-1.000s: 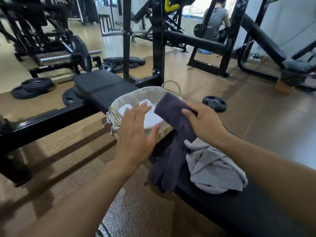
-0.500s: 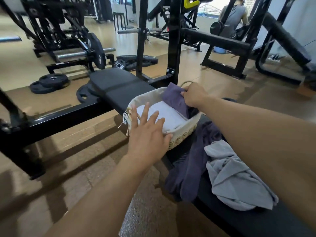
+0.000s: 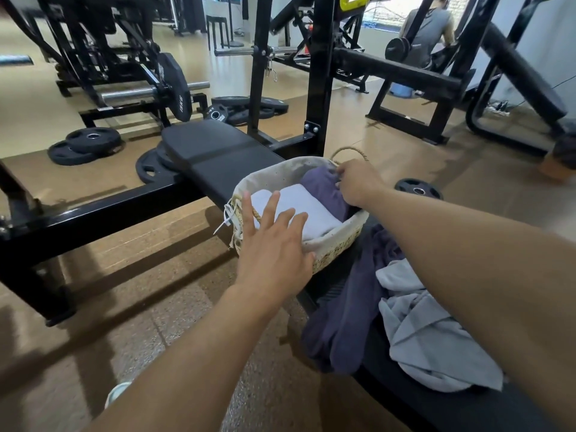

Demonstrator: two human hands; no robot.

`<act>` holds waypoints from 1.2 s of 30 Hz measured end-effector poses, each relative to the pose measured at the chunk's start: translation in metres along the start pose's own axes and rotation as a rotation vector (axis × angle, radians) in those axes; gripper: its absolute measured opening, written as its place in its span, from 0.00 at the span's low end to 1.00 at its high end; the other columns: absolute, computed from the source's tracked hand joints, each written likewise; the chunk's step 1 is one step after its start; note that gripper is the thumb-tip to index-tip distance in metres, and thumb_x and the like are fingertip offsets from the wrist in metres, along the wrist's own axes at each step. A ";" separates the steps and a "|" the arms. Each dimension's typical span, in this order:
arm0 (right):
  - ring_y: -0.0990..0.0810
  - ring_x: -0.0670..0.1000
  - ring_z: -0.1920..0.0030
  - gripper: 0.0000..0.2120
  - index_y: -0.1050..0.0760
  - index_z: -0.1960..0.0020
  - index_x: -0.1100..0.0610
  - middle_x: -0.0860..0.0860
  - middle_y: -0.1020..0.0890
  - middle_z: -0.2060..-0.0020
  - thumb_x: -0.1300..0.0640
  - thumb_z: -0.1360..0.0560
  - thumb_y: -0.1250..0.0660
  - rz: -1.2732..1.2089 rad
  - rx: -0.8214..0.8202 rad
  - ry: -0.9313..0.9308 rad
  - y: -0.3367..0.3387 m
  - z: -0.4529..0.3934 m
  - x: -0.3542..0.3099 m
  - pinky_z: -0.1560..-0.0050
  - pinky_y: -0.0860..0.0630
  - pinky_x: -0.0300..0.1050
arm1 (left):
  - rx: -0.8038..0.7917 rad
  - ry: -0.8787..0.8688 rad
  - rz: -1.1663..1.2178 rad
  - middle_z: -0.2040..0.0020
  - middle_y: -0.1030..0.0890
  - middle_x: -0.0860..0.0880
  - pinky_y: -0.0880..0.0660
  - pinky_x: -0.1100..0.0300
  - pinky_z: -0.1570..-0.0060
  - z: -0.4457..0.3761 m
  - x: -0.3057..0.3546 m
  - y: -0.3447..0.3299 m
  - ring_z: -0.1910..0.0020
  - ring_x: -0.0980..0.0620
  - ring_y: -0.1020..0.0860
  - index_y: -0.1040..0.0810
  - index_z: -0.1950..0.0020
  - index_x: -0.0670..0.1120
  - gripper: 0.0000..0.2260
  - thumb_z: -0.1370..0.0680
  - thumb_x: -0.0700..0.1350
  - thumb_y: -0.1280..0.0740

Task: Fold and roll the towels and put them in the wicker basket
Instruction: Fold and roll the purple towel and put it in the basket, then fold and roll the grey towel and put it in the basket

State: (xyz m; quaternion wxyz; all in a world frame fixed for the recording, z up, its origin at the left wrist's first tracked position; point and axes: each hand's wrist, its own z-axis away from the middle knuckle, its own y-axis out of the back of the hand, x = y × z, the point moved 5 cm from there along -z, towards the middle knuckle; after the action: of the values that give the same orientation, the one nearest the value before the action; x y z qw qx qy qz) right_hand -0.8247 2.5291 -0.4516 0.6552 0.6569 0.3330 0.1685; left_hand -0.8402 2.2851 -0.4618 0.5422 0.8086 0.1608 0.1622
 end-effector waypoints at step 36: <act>0.24 0.49 0.50 0.22 0.20 0.36 0.50 0.48 0.19 0.45 0.69 0.24 0.38 -0.138 0.171 0.189 0.066 0.055 0.007 0.49 0.26 0.44 | 0.028 0.005 0.102 0.32 0.23 0.55 0.77 0.38 0.29 0.003 0.009 0.003 0.19 0.46 0.44 0.22 0.34 0.53 0.18 0.22 0.54 0.37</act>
State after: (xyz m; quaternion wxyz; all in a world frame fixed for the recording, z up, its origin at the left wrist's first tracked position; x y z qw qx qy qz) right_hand -0.7693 2.4982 -0.3939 0.5726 0.6669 0.4508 0.1554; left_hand -0.8310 2.2853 -0.4595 0.5213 0.8229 0.1229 0.1894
